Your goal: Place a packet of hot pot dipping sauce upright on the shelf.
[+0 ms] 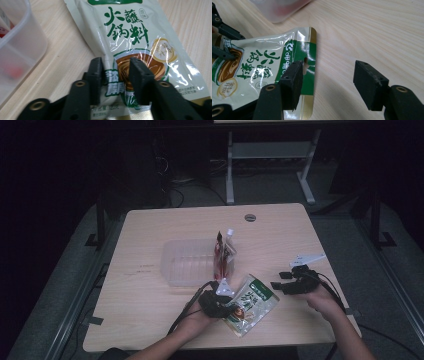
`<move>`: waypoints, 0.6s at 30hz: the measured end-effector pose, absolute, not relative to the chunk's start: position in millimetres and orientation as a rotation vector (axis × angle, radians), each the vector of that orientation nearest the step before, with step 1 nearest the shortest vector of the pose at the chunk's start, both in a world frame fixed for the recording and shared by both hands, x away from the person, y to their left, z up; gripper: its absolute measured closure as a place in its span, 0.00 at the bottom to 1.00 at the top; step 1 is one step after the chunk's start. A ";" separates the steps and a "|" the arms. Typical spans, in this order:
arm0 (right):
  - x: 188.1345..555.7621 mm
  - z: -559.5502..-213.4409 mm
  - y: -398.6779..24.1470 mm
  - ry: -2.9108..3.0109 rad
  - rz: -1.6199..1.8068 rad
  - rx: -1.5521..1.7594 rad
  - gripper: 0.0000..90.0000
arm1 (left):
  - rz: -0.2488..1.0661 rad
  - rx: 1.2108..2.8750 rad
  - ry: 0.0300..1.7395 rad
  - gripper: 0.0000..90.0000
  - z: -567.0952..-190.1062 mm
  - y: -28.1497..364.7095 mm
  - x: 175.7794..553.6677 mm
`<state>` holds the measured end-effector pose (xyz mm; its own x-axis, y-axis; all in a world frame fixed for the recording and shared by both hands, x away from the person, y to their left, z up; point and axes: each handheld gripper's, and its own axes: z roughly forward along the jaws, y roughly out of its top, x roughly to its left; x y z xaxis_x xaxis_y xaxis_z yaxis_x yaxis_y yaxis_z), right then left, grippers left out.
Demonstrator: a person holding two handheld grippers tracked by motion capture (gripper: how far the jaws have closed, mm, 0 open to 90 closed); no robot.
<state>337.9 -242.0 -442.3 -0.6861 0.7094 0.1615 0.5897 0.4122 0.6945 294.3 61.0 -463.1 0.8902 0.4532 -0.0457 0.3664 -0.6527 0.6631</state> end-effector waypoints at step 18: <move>338.1 -441.4 -245.2 2.493 1.141 1.168 0.45 | 0.012 2.282 0.549 1.00 -464.1 69.3 306.4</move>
<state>338.1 -245.2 -441.4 -0.6816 0.7131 0.1640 0.5901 0.4032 0.6994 306.4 69.3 -464.1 0.9069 0.3903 -0.1585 0.3830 -0.6075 0.6958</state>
